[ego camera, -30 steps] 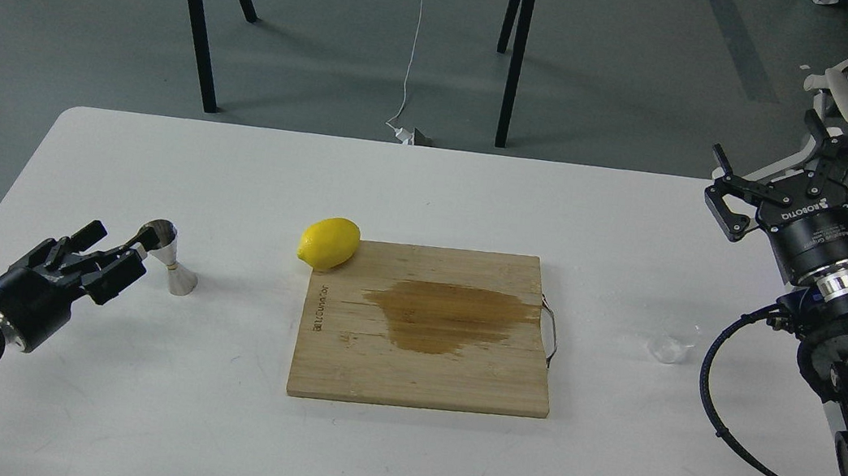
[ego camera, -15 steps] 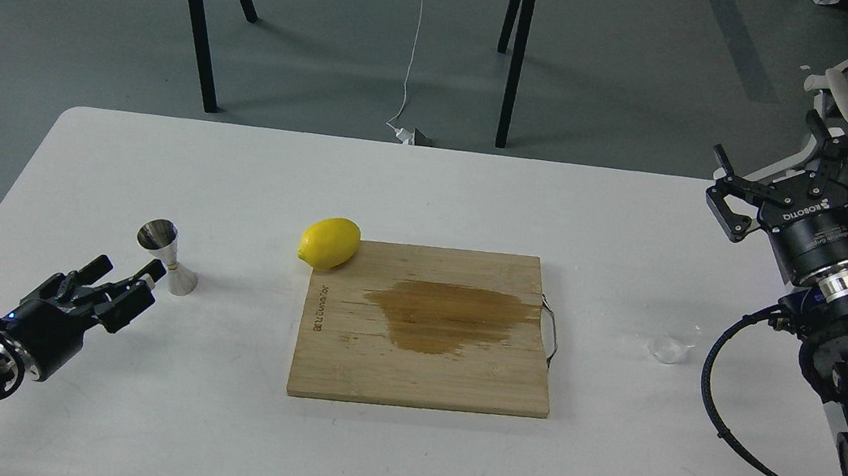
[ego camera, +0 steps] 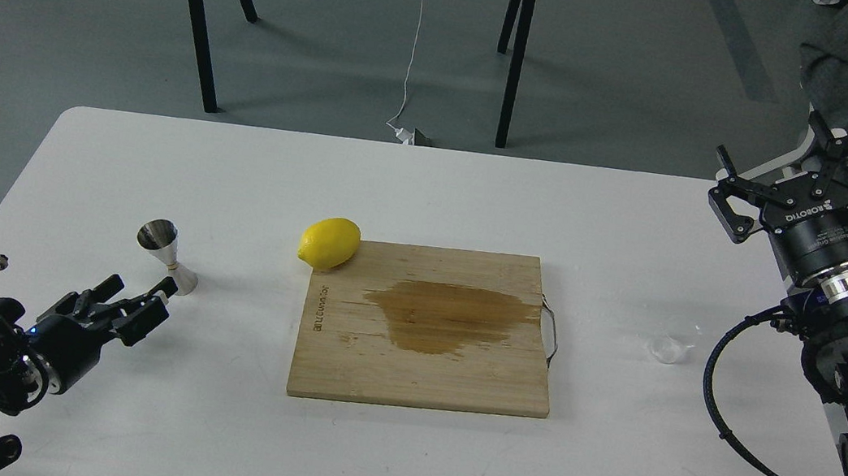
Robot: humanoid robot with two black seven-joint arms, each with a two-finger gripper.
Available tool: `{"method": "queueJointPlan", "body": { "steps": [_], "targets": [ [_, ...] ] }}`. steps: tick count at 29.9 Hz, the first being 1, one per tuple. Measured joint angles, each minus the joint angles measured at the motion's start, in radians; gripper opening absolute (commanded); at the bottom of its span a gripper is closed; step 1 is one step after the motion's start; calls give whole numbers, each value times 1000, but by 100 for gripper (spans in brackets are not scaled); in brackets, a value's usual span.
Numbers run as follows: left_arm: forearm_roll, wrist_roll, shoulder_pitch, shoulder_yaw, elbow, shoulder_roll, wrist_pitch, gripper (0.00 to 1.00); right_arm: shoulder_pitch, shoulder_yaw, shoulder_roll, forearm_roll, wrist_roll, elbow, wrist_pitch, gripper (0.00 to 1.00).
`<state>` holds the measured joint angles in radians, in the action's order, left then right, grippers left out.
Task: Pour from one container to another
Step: 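Close the left gripper around the metal jigger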
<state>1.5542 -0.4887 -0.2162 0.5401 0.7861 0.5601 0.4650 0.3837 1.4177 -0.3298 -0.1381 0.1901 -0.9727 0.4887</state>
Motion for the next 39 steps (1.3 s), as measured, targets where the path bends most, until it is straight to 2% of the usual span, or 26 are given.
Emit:
{"method": "queueJointPlan", "body": {
  "steps": [13,21,39],
  "targets": [
    [3,0,-41,-7,-13,-21,-4,100,-2,-2,0,0,0,-1,0,99],
    [-2,0,-101,-75,-95,-68,-5,100,-2,0,0,0,0,-1,0,99],
    [-6,0,-164,-79,-157,-125,-25,100,-3,-1,-3,0,0,-1,0,99]
  ]
}}
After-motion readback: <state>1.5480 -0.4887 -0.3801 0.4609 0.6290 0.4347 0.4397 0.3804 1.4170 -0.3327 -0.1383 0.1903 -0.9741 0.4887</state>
